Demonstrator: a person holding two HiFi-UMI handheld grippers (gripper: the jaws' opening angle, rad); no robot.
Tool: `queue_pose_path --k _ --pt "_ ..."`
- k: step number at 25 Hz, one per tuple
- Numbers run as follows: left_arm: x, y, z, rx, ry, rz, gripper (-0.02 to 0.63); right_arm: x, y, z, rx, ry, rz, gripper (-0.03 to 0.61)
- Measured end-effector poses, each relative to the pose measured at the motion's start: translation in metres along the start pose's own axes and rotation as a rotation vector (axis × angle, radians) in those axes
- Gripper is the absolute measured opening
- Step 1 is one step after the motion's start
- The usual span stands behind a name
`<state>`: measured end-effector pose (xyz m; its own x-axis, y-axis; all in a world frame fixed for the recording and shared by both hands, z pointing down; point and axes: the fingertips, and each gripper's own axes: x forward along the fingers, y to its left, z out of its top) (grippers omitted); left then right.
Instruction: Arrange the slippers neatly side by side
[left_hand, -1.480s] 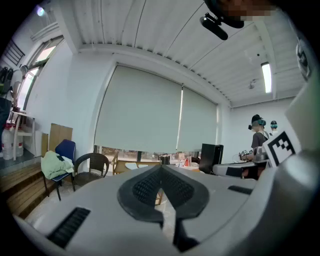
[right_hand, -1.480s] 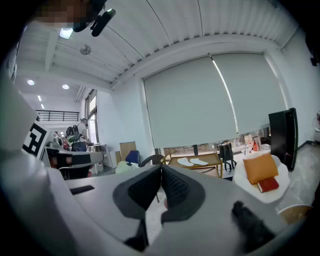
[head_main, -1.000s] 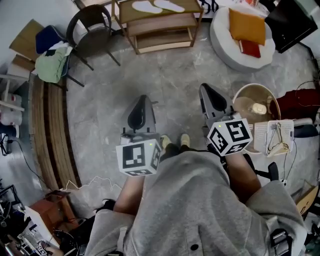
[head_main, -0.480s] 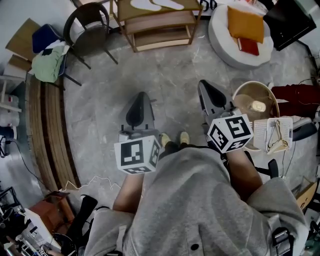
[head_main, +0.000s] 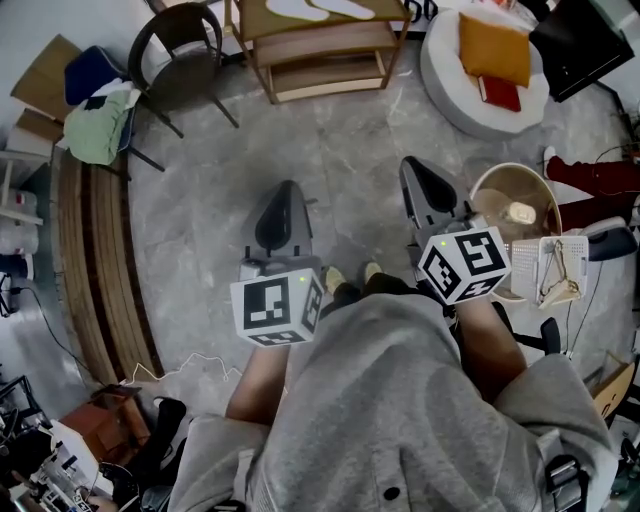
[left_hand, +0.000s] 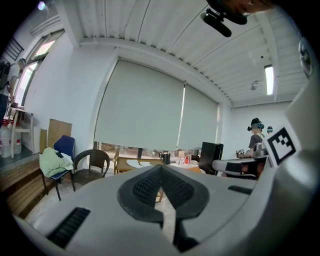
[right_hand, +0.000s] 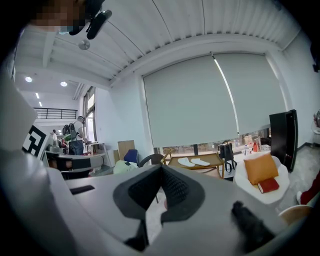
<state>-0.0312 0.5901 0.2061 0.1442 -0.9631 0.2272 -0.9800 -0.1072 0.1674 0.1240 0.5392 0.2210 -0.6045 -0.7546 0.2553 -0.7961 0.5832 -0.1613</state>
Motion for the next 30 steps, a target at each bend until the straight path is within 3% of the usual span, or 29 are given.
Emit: queue_pose_path --k 30 --pt "-0.025 0.020 0.003 0.008 -0.036 -0.006 0.014 0.000 0.032 0.001 -0.058 -0.030 -0.005 0.024"
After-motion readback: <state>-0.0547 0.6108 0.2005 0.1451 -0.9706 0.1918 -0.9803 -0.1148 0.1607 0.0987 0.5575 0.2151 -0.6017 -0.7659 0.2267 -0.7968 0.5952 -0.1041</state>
